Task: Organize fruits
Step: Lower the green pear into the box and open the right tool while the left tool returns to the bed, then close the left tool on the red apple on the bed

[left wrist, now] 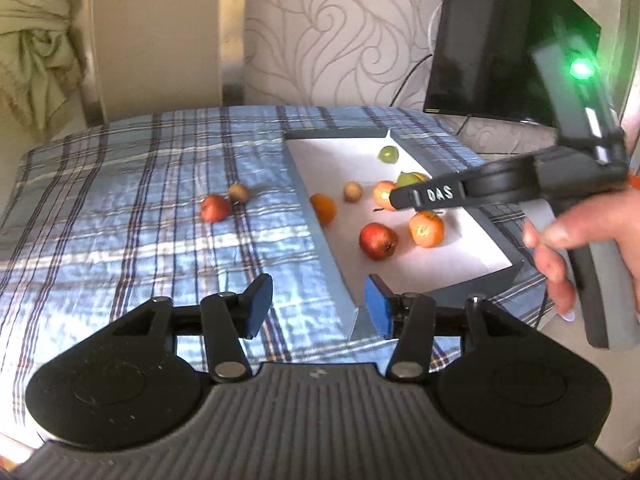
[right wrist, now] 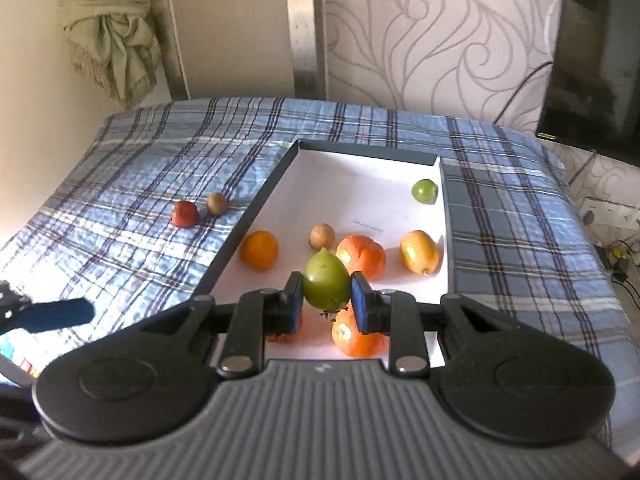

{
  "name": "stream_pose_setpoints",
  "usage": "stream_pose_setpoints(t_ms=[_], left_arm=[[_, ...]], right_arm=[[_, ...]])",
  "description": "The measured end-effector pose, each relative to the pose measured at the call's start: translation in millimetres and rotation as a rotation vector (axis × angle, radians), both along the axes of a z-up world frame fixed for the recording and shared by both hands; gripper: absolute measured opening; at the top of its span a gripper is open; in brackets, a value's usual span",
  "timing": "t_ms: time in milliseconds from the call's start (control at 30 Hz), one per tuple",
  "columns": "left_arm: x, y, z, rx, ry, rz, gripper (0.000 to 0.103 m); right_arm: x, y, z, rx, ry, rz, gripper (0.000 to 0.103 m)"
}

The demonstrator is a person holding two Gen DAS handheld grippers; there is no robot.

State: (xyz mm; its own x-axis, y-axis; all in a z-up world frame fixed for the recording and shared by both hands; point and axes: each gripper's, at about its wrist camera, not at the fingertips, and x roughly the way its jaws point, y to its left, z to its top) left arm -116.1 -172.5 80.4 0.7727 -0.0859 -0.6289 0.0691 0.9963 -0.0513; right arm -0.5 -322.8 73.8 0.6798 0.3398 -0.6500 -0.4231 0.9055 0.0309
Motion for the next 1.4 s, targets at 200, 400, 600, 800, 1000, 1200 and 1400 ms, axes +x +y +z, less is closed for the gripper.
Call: stream_pose_setpoints(t_ms=[200, 400, 600, 800, 1000, 1200, 1400], left_arm=[[-11.0, 5.7, 1.6, 0.034, 0.0, 0.065, 0.061], [-15.7, 20.1, 0.9, 0.029, 0.009, 0.123, 0.063], [-4.8, 32.4, 0.3, 0.024, 0.006, 0.112, 0.063], [16.7, 42.1, 2.3, 0.038, 0.005, 0.054, 0.063], [37.7, 63.5, 0.3, 0.033, 0.013, 0.034, 0.063], [53.1, 71.6, -16.1, 0.041, 0.051, 0.004, 0.063], [66.1, 77.8, -25.1, 0.056, 0.037, -0.018, 0.063]], right_arm=[[19.3, 8.0, -8.5, 0.002, -0.009, 0.035, 0.028], [32.2, 15.3, -23.0, -0.012, 0.018, 0.05, 0.029], [36.1, 27.4, -29.7, -0.031, 0.019, 0.051, 0.03], [33.5, 23.7, -27.5, -0.01, 0.027, 0.016, 0.035], [1.1, 4.5, -8.6, 0.126, 0.005, -0.08, 0.044], [-33.2, 11.6, 6.3, 0.159, -0.044, -0.079, 0.044], [-49.8, 32.7, 28.1, 0.162, -0.085, -0.034, 0.044]])
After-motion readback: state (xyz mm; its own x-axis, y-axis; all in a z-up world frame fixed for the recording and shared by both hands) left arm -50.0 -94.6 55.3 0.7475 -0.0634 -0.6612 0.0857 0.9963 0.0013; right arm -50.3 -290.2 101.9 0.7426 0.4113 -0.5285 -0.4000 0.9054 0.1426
